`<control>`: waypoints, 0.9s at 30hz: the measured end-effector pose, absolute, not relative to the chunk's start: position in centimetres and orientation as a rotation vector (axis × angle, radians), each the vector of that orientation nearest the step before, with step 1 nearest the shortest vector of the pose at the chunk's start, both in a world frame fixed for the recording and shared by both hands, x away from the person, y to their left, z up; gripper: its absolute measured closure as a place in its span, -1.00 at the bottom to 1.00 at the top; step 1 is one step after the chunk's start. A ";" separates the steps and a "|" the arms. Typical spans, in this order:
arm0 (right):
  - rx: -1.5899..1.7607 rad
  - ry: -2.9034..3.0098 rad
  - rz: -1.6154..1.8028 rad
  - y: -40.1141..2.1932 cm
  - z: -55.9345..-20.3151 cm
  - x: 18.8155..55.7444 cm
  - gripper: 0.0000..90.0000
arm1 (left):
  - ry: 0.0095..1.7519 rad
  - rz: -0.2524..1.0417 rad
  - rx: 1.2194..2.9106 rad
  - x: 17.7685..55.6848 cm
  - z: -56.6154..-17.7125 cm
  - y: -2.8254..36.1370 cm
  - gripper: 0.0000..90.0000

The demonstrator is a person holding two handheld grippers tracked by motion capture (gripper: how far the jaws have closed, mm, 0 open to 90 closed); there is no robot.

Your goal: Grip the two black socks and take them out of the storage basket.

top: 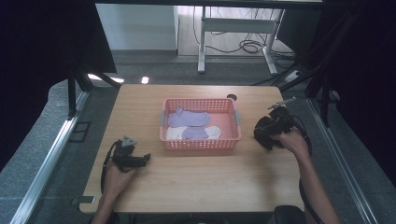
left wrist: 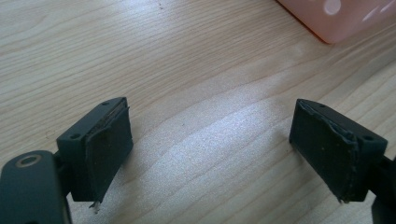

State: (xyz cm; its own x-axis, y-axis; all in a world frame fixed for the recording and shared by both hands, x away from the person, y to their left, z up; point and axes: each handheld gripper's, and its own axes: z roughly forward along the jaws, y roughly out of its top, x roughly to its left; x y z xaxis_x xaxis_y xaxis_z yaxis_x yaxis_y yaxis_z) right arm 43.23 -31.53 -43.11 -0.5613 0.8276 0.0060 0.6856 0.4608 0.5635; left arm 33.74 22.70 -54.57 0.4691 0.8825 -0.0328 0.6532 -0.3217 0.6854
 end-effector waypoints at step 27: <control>1.139 2.477 0.824 -28.0 -45.0 37.1 -0.69 | 1.269 0.466 2.082 33.7 -54.6 22.7 -0.71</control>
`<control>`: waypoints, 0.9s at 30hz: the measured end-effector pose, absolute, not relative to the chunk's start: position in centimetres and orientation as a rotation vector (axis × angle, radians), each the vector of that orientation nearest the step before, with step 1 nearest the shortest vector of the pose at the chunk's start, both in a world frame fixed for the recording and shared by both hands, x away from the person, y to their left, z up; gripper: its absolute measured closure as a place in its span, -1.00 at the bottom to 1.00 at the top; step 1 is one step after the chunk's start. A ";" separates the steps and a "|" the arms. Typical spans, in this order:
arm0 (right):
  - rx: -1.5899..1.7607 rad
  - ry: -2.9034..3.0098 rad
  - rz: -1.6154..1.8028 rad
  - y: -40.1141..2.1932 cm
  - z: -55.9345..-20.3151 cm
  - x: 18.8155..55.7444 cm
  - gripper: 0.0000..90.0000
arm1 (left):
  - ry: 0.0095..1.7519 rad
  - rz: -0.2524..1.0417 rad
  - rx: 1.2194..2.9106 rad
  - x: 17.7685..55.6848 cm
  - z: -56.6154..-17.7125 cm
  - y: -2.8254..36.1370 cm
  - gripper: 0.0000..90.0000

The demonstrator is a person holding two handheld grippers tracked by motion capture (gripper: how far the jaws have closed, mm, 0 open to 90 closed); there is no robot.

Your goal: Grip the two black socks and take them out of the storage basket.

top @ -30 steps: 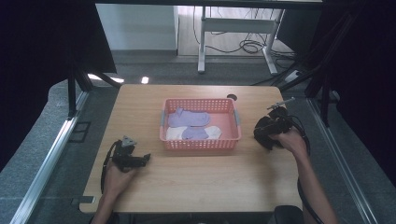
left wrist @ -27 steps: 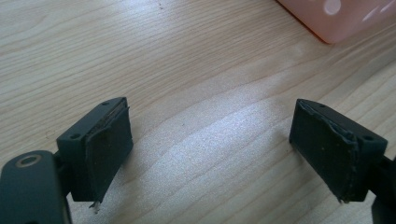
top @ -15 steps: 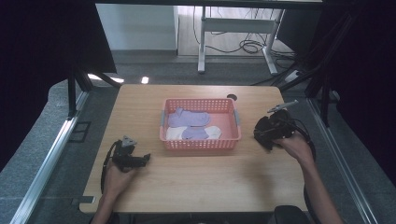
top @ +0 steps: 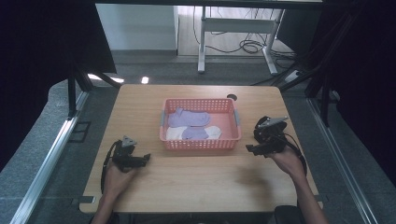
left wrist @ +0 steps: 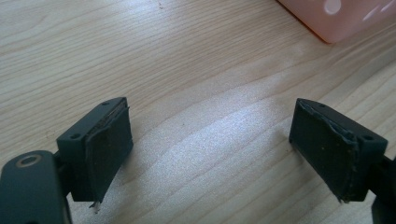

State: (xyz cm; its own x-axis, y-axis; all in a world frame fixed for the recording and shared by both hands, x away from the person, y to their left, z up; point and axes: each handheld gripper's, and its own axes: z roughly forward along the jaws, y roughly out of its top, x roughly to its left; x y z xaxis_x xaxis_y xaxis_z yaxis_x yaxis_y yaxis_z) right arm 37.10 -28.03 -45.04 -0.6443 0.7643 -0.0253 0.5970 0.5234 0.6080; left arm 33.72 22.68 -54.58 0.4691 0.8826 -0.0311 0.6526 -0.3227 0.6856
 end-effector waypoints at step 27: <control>1.089 2.468 0.935 -26.0 -53.9 35.3 -0.90 | 1.272 0.463 2.077 33.7 -54.6 22.7 -0.71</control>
